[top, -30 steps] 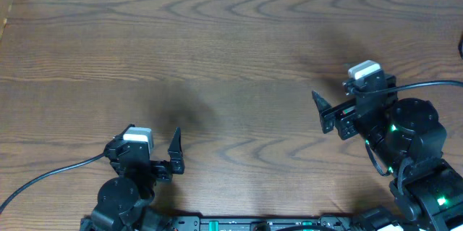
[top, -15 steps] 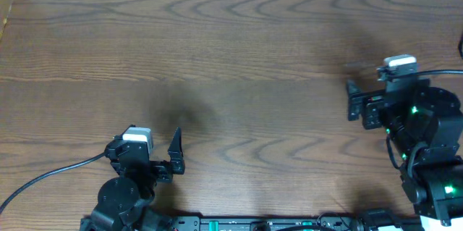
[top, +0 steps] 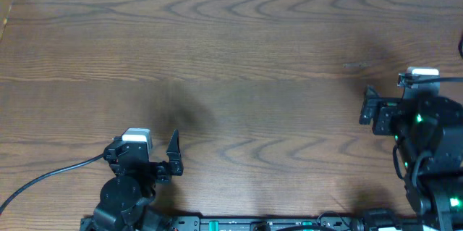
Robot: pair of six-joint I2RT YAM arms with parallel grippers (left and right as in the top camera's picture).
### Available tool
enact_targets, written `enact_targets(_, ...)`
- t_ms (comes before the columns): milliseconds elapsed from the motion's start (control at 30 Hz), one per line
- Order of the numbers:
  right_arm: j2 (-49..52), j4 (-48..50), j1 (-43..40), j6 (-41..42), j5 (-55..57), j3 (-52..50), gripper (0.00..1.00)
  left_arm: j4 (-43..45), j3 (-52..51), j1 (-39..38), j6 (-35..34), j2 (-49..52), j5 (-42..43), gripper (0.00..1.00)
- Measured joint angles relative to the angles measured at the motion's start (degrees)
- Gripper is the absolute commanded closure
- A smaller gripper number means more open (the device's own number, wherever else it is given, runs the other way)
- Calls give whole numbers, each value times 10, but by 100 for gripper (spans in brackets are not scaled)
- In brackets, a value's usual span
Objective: Untangle cables
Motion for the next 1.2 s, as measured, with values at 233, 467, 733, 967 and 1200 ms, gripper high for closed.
enact_targets(233,-112,39,0,-16,-49,-70,1,-2,0,0,0,-2,2,2)
enact_targets(467,-236,38,0,-4,-77,-184,1,-39,0,0,0,-60,28,2)
enact_targets(733,-326,40,0,17,-92,-205,1,-59,12,0,-9,-116,28,2)
enact_targets(967,-329,20,0,20,-99,-205,1,-60,12,0,-11,-116,28,2)
enact_targets(1200,-329,-27,0,16,-102,-207,1,-61,12,0,-11,-116,28,2)
